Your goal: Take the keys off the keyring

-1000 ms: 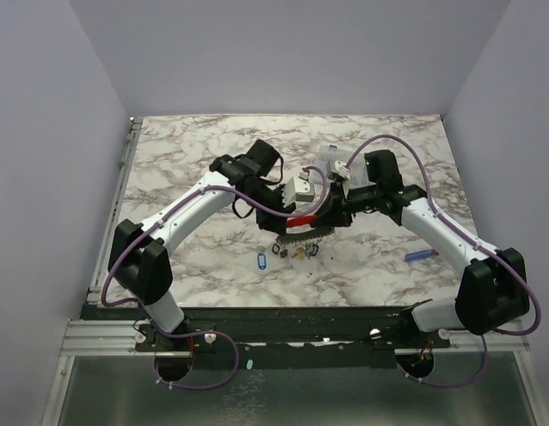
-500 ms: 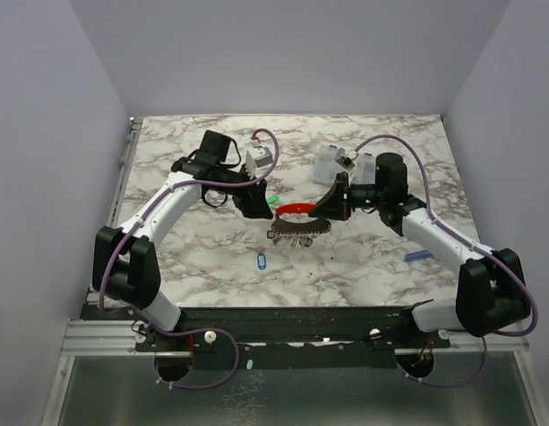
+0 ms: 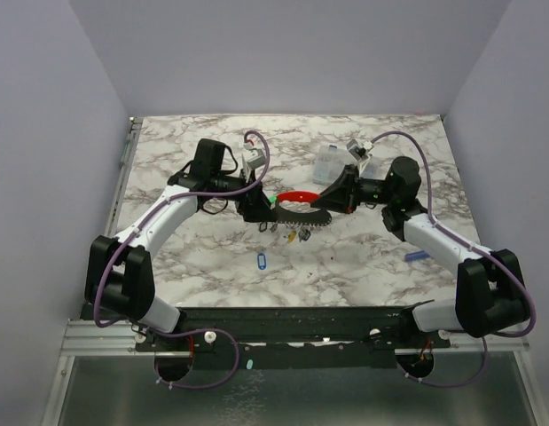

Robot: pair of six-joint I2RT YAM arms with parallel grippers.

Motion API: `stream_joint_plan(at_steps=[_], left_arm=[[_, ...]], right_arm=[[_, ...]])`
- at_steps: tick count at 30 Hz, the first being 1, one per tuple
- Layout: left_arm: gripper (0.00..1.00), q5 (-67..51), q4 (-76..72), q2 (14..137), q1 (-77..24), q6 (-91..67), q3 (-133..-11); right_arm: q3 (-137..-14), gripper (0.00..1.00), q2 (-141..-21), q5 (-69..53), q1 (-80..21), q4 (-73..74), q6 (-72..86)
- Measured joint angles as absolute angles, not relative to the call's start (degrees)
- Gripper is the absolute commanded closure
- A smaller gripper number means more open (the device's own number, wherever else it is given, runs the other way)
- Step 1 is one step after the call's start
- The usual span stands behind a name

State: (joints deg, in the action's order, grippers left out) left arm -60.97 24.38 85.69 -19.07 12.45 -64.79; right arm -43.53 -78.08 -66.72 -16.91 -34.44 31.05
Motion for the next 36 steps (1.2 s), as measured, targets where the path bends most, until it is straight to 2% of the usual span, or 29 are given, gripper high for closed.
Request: stream_joint_plan(at_steps=[2, 5, 9, 10, 11, 14, 15, 17, 23, 27, 32, 36], left_arm=[[0.38, -61.4, 23.5, 85.5, -19.8, 11.9, -64.7], [0.58, -62.3, 22.2, 85.3, -21.0, 10.8, -64.6], [1.00, -64.1, 21.3, 84.9, -21.6, 9.4, -64.4], [1.00, -64.8, 21.1, 84.6, -21.6, 9.0, -64.3], [1.00, -65.7, 21.1, 84.4, -21.6, 8.6, -64.2], [1.00, -67.7, 21.1, 83.2, -21.8, 8.4, -63.9], [1.00, -68.1, 21.0, 82.8, -21.9, 8.4, -63.7], [1.00, -67.7, 20.7, 82.3, -22.1, 8.4, -63.5], [1.00, -65.5, 19.8, 82.1, -23.6, 8.2, -62.1], [1.00, -64.2, 20.4, 82.2, -27.8, 9.0, -61.7], [1.00, -62.6, 25.6, 84.2, -32.7, 13.6, -63.9], [1.00, -60.7, 28.7, 85.7, -34.6, 16.4, -65.2]], right_arm=[[-43.0, 0.99, -78.1, -67.0, -16.9, -36.6, 32.5], [-42.2, 0.99, -78.1, -67.5, -16.9, -38.9, 34.1], [-41.7, 0.99, -78.1, -67.4, -16.8, -41.0, 34.9], [-41.6, 0.99, -78.1, -67.3, -16.8, -41.4, 35.0], [-41.6, 0.94, -78.1, -67.4, -16.6, -41.8, 35.0], [-41.7, 0.47, -78.1, -68.5, -16.3, -41.7, 34.0], [-42.1, 0.38, -78.1, -68.8, -16.3, -40.1, 33.1], [-44.7, 0.28, -78.0, -70.3, -16.5, -31.1, 26.3], [-60.2, 0.19, -79.1, -71.5, -16.7, 6.8, -5.5], [-66.0, 0.16, -81.2, -72.4, -17.1, 23.0, -20.2], [-70.5, 0.24, -86.5, -72.4, -19.0, 39.5, -34.9], [-70.8, 0.36, -88.5, -72.3, -21.4, 47.7, -41.3]])
